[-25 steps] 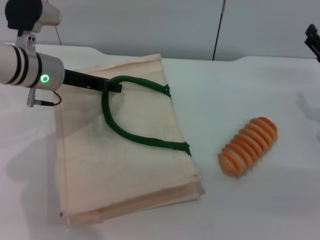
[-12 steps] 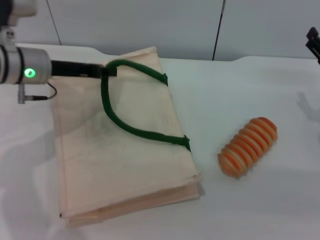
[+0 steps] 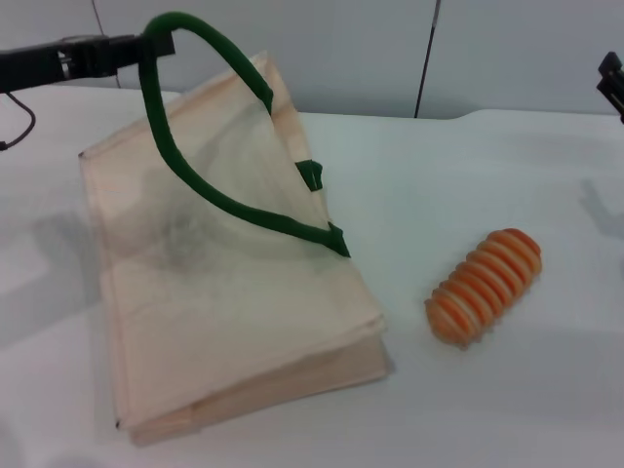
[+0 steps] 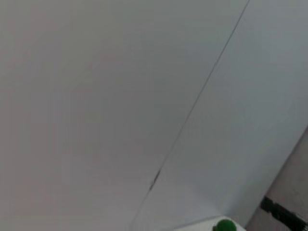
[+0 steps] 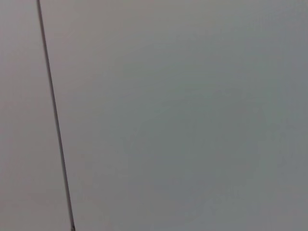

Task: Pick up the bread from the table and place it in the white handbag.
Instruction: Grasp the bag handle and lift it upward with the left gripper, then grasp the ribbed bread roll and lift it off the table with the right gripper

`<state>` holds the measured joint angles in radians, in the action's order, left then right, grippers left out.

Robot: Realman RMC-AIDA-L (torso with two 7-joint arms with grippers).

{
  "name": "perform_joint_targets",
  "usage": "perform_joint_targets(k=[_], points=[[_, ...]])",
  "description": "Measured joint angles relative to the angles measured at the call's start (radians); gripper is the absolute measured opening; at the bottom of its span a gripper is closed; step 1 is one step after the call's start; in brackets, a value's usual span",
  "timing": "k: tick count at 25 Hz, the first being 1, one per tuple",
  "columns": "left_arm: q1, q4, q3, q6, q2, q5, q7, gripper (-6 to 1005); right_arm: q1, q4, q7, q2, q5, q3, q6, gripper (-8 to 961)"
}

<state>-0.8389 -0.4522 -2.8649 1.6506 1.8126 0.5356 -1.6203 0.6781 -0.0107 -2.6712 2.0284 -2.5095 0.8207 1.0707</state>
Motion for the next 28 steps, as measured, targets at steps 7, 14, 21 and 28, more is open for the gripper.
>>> perform_joint_targets(k=[7,14,21,28], points=[[-0.068,-0.047,-0.001,0.062,-0.015,-0.146,-0.126,140,0.001,0.001,0.088,-0.003,0.006,0.005,0.000,893],[-0.144,-0.128,-0.001,0.168,-0.032,-0.292,-0.233,139,-0.013,0.057,0.225,-0.010,0.080,0.035,0.000,894],[-0.166,-0.162,0.000,0.241,-0.038,-0.274,-0.238,139,-0.041,0.128,0.300,-0.014,0.145,0.039,-0.013,894],[-0.162,-0.171,0.000,0.281,-0.036,-0.206,-0.213,139,-0.036,0.172,0.396,-0.026,0.285,0.063,-0.028,895]])
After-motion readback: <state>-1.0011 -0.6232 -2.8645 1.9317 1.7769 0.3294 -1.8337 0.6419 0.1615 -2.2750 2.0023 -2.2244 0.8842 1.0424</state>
